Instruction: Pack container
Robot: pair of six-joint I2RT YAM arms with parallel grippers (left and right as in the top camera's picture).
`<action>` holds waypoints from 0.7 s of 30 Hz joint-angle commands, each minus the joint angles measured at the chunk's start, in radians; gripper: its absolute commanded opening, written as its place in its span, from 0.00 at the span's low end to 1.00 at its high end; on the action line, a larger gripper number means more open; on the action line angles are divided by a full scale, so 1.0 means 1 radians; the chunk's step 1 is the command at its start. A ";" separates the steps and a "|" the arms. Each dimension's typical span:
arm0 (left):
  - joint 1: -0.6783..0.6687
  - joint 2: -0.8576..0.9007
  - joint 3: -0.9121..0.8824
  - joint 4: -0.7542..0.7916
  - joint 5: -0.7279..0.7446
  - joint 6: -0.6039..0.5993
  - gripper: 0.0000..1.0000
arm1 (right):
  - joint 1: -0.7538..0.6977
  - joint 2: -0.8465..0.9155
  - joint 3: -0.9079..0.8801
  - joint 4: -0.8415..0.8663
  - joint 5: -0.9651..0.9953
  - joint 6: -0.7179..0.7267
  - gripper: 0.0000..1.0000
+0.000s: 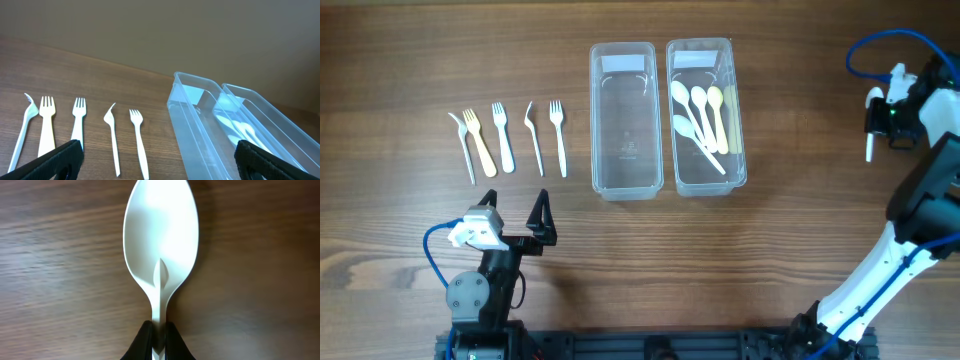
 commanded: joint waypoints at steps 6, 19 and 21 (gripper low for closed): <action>0.008 -0.007 -0.008 0.003 0.015 -0.008 1.00 | 0.190 -0.200 0.003 0.019 -0.031 0.036 0.04; 0.008 -0.007 -0.008 0.003 0.015 -0.008 1.00 | 0.653 -0.446 0.003 -0.039 -0.031 0.245 0.04; 0.008 -0.007 -0.008 0.003 0.015 -0.008 1.00 | 0.699 -0.442 0.002 -0.030 -0.023 0.271 0.04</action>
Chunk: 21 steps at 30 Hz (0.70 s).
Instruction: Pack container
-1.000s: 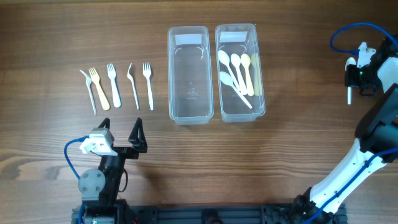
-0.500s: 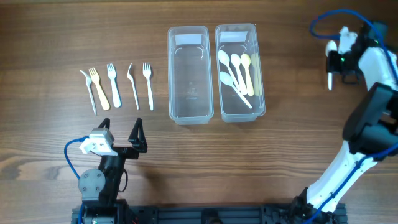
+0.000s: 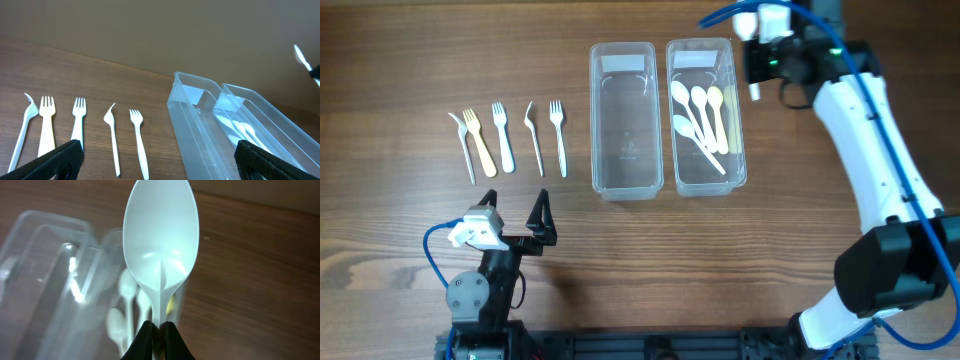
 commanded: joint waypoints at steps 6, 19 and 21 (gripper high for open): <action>0.008 -0.007 -0.008 0.003 0.015 -0.008 1.00 | 0.127 0.038 -0.019 0.028 0.005 0.124 0.04; 0.008 -0.007 -0.008 0.003 0.015 -0.008 1.00 | 0.136 0.228 -0.029 0.001 -0.002 0.204 0.04; 0.008 -0.007 -0.008 0.003 0.015 -0.008 1.00 | 0.137 0.235 -0.029 -0.006 -0.006 0.220 0.09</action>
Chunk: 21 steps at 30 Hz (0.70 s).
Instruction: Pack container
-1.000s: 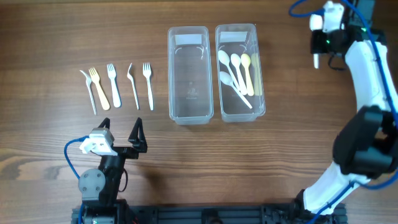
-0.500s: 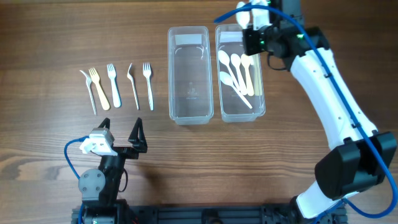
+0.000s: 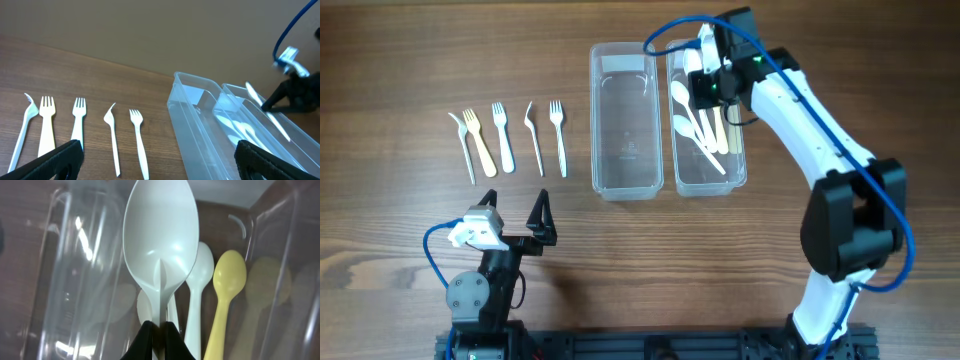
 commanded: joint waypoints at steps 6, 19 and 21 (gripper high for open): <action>0.008 -0.007 -0.008 0.003 0.015 -0.008 1.00 | 0.001 0.003 0.007 -0.017 -0.090 0.044 0.82; 0.008 -0.007 -0.008 0.003 0.015 -0.008 1.00 | -0.163 -0.252 0.047 -0.080 0.266 0.058 1.00; 0.008 -0.007 -0.008 0.003 0.015 -0.008 1.00 | -0.214 -0.266 0.047 -0.097 0.292 0.050 0.99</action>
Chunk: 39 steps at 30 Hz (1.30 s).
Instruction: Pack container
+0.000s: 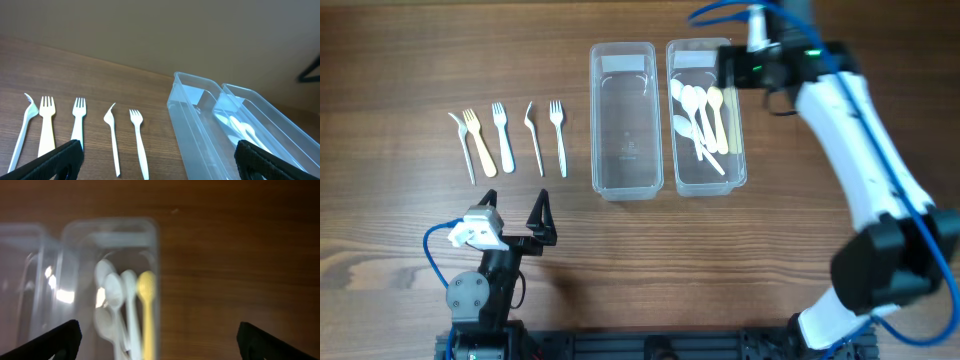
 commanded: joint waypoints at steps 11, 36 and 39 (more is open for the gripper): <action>0.008 -0.007 -0.008 0.003 0.015 -0.008 1.00 | -0.265 -0.050 0.020 -0.069 0.212 -0.151 1.00; 0.008 0.058 0.196 -0.138 -0.018 0.006 1.00 | -0.267 -0.050 0.020 -0.069 0.211 -0.150 1.00; 0.008 0.175 0.374 -0.282 -0.090 0.006 1.00 | -0.267 -0.050 0.020 -0.069 0.211 -0.150 1.00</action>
